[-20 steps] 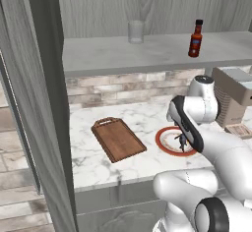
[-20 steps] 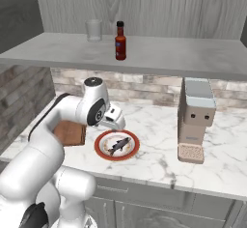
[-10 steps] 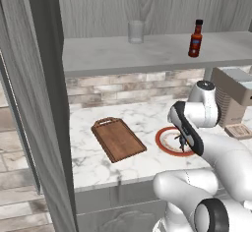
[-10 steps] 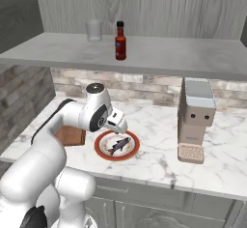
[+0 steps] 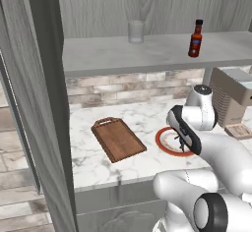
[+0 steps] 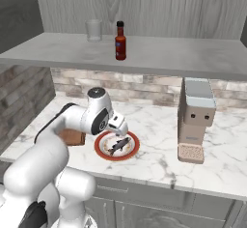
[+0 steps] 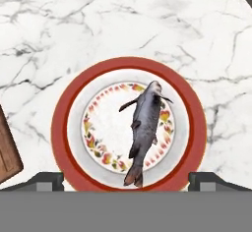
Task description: Pick the fish from the plate and place it on the cutting board. Then pick the condiment bottle from the cabinet and place it next to the cutting board.
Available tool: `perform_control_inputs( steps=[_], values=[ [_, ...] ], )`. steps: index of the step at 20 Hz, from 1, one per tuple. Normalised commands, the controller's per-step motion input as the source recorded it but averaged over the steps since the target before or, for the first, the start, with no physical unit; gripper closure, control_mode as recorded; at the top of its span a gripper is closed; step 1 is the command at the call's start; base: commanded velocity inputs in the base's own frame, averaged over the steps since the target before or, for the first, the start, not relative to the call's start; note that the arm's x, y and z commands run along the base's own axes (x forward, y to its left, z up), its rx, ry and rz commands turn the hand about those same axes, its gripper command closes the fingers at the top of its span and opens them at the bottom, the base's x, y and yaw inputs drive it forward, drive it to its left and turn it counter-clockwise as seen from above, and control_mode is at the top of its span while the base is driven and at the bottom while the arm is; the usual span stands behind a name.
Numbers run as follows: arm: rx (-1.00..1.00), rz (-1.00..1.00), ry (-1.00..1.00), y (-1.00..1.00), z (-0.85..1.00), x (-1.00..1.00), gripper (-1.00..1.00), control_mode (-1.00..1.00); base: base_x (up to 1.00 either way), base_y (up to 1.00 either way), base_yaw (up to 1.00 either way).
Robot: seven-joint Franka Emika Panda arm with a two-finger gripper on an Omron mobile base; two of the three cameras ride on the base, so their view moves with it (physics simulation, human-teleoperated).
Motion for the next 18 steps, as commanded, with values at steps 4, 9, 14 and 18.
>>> perform_control_inputs(
  steps=[4, 9, 14, 18],
  values=[
    [0.00, 0.00, 0.00, -0.04, -0.13, 0.09, -1.00, -1.00, 0.00, 0.00, 0.00],
    [0.00, 0.00, 0.00, -0.09, -0.12, 0.06, -1.00, -1.00, 0.00, 0.00, 0.00],
    [0.00, 0.00, 0.00, -0.12, -0.12, 0.00, -1.00, -1.00, 0.00, 0.00, 0.00],
    [0.00, 0.00, 0.00, -0.09, -0.15, 0.00, -1.00, -1.00, 0.00, 0.00, 0.00]
  ],
)
